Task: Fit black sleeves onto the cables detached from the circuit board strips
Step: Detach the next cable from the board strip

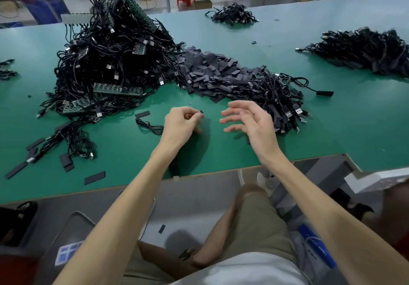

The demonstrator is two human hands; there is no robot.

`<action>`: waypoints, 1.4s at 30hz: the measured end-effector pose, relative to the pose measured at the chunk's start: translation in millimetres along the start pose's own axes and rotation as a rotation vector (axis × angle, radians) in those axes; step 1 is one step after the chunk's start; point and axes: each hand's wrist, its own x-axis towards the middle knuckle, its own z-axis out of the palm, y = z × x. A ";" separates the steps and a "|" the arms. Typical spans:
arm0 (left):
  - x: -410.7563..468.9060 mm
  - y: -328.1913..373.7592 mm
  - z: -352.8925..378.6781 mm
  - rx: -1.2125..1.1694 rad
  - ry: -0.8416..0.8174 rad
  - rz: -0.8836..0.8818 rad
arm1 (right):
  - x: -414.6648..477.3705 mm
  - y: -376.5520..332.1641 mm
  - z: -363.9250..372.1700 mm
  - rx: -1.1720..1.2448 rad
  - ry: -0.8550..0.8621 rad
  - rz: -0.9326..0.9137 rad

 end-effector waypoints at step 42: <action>-11.0 -8.6 13.6 -0.328 -0.290 0.090 | 9.2 7.3 6.9 -0.625 -0.259 -0.149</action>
